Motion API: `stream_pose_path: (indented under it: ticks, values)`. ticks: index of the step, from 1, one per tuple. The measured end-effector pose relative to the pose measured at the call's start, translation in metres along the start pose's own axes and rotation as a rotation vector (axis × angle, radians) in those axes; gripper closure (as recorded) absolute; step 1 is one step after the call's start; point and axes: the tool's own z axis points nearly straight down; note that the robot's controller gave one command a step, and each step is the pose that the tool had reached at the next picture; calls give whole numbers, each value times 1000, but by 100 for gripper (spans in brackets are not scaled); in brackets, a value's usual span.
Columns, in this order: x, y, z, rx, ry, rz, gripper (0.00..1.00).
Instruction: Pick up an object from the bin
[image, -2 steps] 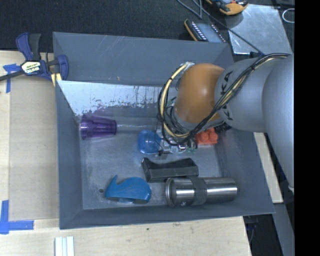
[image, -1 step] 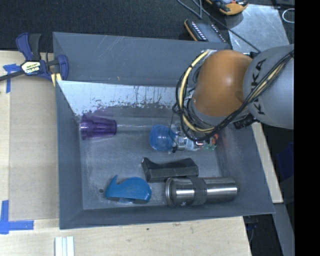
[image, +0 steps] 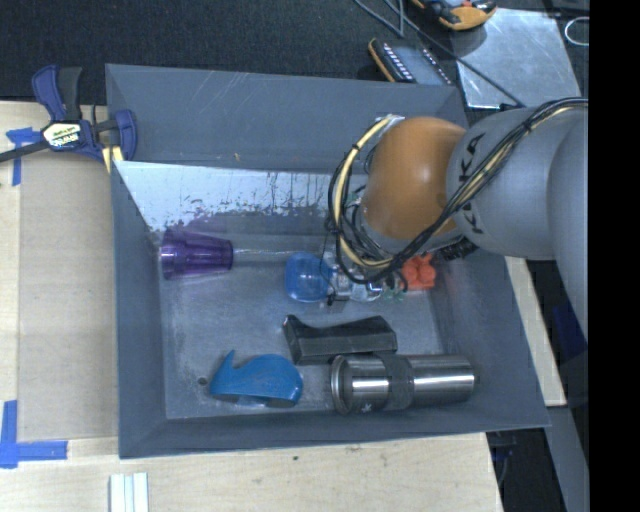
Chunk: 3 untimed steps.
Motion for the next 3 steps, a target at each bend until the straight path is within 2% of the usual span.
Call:
stream_pose_path:
  ticks: [1, 3]
  values:
    - [8, 1, -72, 0, 8, -3, 100]
    - [8, 2, -105, 1, 3, -7, 100]
